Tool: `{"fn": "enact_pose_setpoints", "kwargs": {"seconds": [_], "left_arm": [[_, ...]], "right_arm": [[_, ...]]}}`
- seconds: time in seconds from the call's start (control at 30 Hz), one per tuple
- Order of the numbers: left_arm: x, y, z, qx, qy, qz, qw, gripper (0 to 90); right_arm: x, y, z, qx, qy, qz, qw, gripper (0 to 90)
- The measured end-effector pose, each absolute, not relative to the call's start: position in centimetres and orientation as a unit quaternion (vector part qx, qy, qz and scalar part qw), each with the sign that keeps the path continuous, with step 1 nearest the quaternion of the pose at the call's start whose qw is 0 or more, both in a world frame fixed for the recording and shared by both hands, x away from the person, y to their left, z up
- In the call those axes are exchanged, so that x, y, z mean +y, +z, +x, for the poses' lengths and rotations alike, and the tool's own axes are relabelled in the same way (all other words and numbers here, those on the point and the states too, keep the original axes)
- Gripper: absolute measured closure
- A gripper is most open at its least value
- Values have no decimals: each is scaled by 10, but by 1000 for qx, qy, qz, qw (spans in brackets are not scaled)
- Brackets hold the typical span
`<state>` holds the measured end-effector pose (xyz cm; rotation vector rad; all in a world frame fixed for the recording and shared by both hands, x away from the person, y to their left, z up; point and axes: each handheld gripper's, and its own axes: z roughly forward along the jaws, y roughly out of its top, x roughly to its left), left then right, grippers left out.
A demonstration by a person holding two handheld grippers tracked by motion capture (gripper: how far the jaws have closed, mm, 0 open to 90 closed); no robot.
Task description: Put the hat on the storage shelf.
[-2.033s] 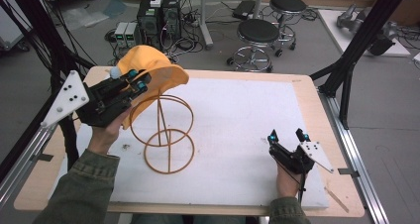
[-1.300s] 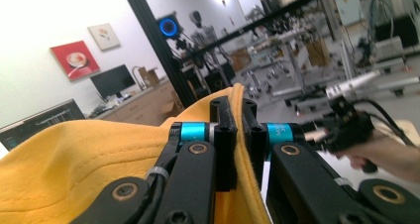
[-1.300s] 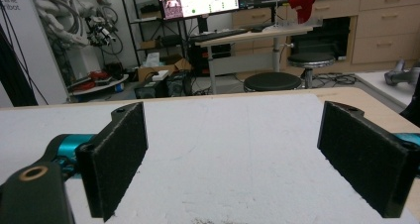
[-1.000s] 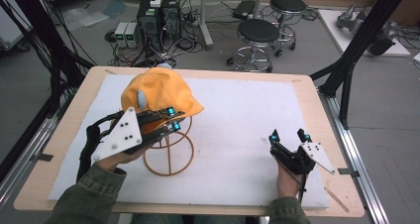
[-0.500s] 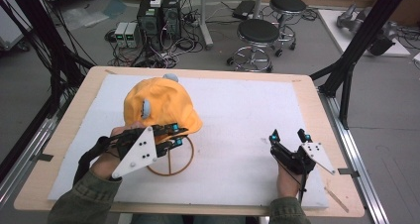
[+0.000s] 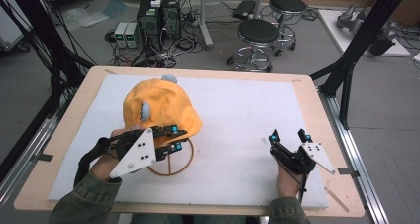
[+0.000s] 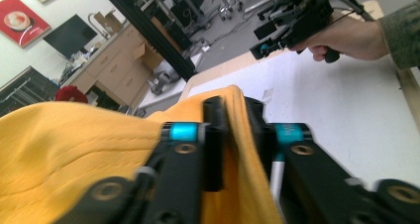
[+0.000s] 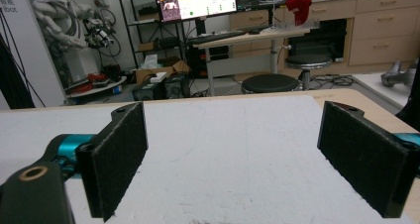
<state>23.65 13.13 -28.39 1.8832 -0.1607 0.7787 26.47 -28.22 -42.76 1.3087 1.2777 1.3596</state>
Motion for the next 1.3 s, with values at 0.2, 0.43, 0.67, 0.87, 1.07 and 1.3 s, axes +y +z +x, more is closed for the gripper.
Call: {"fn": "enact_pose_setpoints", "kwargs": {"seconds": [0.2, 0.43, 0.67, 0.87, 1.07, 1.3], "left_arm": [[136, -278, 235, -67, 319, 770, 549, 626], [148, -268, 233, -48, 318, 745, 585, 563], [154, -264, 235, -38, 321, 734, 597, 554], [160, -260, 238, -19, 337, 715, 613, 478], [169, -255, 244, 15, 343, 694, 632, 359], [181, -248, 244, 40, 345, 655, 671, 247]], "right_arm": [[-282, -428, 264, 509, 542, 521, 419, 109], [-282, -428, 265, 509, 541, 522, 419, 109], [-282, -428, 264, 508, 542, 524, 417, 109], [-282, -427, 264, 509, 542, 523, 417, 109], [-282, -428, 264, 508, 542, 526, 415, 110], [-282, -428, 264, 508, 542, 525, 415, 110]]}}
